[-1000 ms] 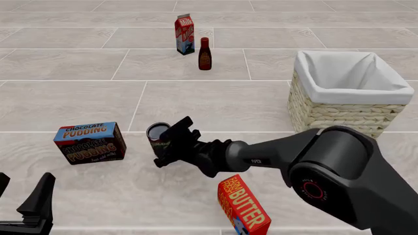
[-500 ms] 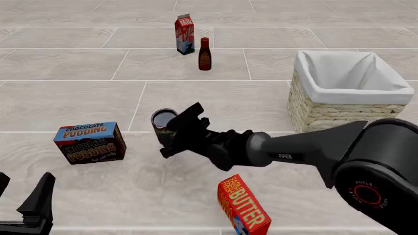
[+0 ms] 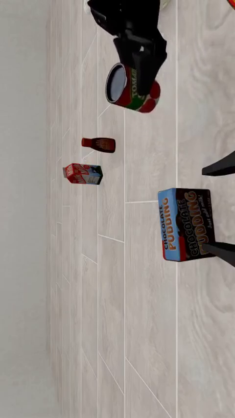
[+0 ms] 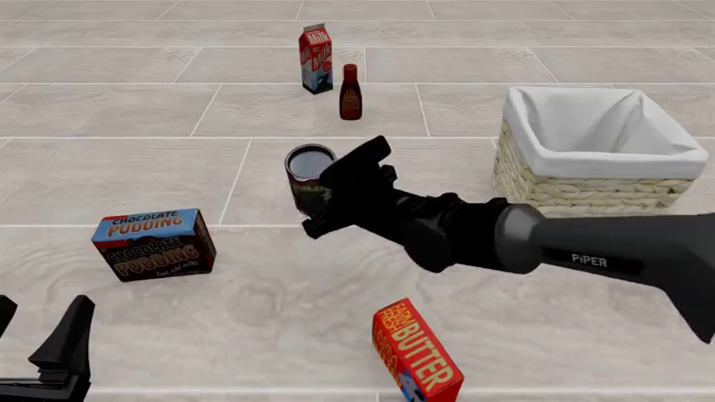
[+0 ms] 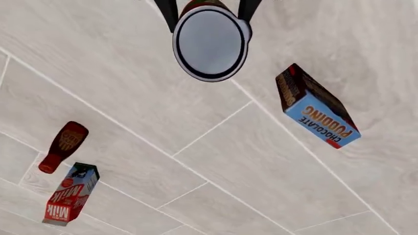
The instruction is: Pick the tomato sauce and place it in the basket.
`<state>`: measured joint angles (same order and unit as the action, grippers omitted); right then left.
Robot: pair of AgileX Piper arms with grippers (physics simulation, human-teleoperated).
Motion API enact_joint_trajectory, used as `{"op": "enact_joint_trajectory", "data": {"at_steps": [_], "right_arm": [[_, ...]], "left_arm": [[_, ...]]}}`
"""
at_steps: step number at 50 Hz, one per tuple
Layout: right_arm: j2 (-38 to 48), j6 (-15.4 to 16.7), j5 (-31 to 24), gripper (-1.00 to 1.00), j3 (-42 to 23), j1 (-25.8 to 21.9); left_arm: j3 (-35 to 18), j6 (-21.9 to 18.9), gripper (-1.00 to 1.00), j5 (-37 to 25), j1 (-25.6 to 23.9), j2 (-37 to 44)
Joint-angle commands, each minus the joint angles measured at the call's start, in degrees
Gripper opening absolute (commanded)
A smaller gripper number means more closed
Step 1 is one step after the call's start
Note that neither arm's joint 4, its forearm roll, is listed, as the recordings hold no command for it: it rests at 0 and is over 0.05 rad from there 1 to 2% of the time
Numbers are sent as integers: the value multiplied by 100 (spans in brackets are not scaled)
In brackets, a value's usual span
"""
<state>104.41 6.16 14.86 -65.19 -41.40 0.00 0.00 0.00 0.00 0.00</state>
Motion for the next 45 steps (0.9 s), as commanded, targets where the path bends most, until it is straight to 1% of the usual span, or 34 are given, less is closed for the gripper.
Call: {"op": "enact_joint_trajectory", "data": {"at_steps": [1,12,27,45], "right_arm": [[-498,-30,-79,-100,214,159],[-915,61,-235,-100,324,363],[-1196,250,-514,-100,252,631],[-1423,279,-669,-100,224,920]], "left_arm": [[0,0,100,0,0,0],[0,0,100,0,0,0],[0,0,100,0,0,0],[0,0,100,0,0,0]]}}
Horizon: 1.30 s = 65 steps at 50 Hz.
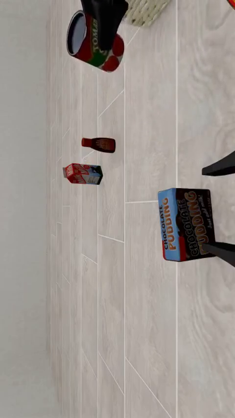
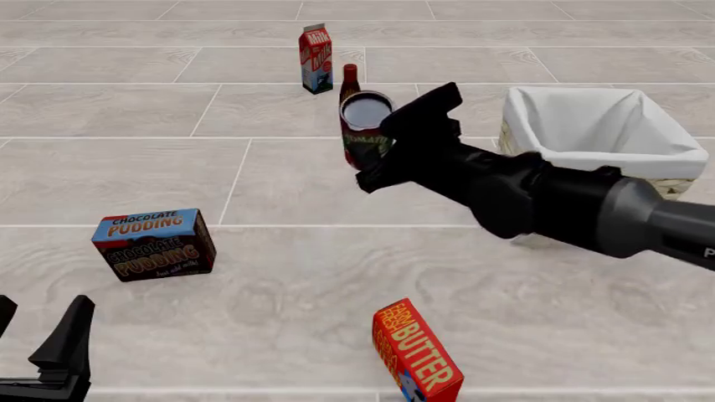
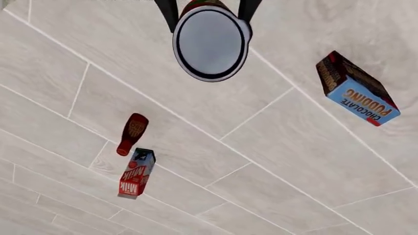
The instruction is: Pick the tomato sauce and place it in the basket.
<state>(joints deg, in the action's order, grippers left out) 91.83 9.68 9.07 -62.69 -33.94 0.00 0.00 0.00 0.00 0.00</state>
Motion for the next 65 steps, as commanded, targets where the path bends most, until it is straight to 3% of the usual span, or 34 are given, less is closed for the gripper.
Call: {"op": "enact_joint_trajectory", "data": {"at_steps": [1,65], "right_arm": [[-184,-66,-96,-100,-20,201],[-755,-36,-364,-100,-12,1734]], "left_arm": [[0,0,100,0,0,0],[0,0,100,0,0,0]]}}
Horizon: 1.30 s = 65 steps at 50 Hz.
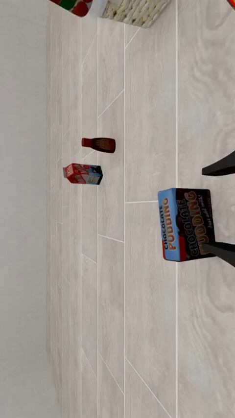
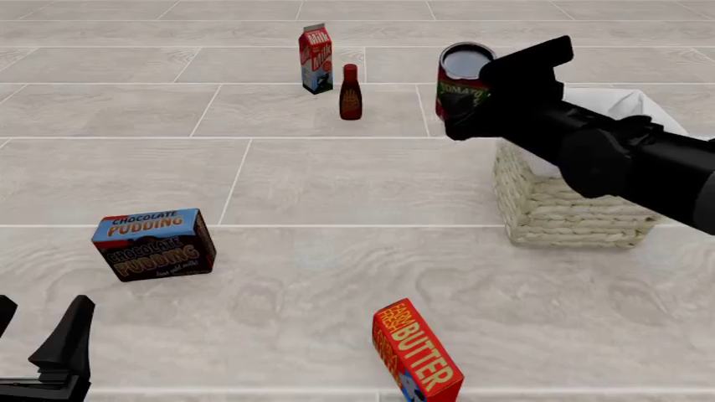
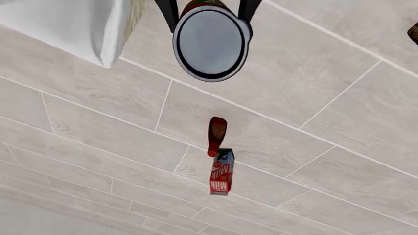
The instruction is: Pick the tomato sauce and place it in the basket.
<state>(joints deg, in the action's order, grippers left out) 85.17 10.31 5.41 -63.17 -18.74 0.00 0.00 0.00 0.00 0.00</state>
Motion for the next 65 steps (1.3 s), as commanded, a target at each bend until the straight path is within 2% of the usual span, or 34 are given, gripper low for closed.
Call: {"op": "enact_joint_trajectory", "data": {"at_steps": [1,65], "right_arm": [[-89,-99,2,-100,36,214],[-643,-80,-233,-100,164,1489]], "left_arm": [[0,0,100,0,0,0],[0,0,100,0,0,0]]}}
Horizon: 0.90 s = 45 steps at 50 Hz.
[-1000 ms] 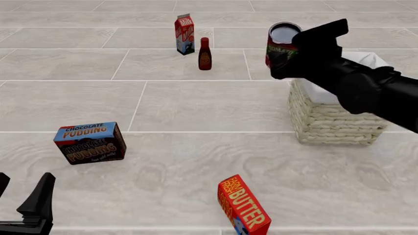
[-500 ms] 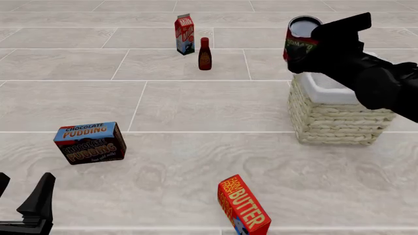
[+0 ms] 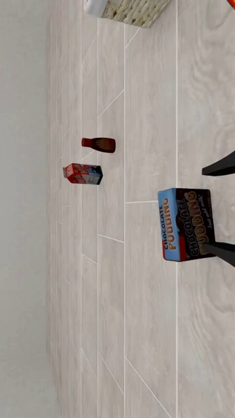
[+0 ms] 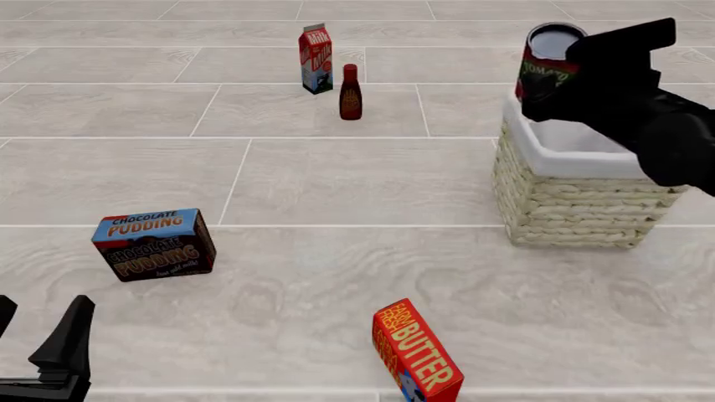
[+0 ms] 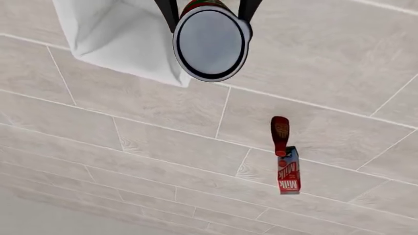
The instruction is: Pick the tomato sauce and place it in the basket.
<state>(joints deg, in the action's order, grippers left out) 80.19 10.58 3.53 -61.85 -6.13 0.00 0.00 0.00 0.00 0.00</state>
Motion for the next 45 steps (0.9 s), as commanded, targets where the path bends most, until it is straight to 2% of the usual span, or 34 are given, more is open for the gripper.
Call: {"op": "enact_joint_trajectory", "data": {"at_steps": [1,31,45], "right_arm": [[-145,-107,-45,-100,32,228],[-324,-178,-75,-100,119,907],[-279,-238,-41,-100,101,1062]], "left_arm": [[0,0,100,0,0,0],[0,0,100,0,0,0],[0,0,100,0,0,0]]}}
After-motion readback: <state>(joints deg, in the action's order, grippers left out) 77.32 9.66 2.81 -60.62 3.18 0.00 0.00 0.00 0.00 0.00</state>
